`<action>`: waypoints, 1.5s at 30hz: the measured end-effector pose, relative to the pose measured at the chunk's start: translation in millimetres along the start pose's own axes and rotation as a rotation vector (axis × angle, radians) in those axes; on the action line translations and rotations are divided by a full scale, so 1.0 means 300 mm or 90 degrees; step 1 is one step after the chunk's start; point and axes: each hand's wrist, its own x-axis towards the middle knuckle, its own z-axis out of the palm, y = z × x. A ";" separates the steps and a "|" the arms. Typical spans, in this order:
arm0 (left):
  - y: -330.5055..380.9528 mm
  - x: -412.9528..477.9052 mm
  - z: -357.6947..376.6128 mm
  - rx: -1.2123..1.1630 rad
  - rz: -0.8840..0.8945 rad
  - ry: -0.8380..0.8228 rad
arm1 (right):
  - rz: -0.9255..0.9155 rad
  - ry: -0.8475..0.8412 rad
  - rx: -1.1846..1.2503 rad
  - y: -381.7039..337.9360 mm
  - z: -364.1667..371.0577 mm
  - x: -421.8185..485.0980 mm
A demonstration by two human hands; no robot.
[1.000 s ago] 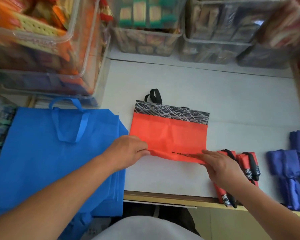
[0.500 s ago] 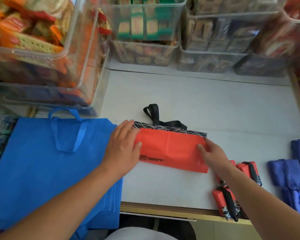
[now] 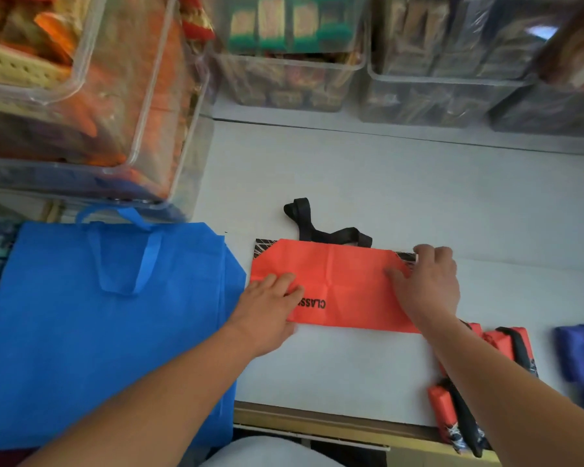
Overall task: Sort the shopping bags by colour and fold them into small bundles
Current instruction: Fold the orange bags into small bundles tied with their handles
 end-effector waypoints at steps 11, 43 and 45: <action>-0.068 0.012 0.036 0.043 0.103 0.118 | -0.353 -0.217 0.042 0.027 0.124 -0.202; 0.015 -0.071 0.155 -0.001 -0.080 0.078 | -0.309 0.167 0.021 -0.119 0.065 -0.145; 0.037 -0.066 0.164 0.001 -0.097 0.125 | -0.360 0.113 -0.021 -0.151 0.100 -0.227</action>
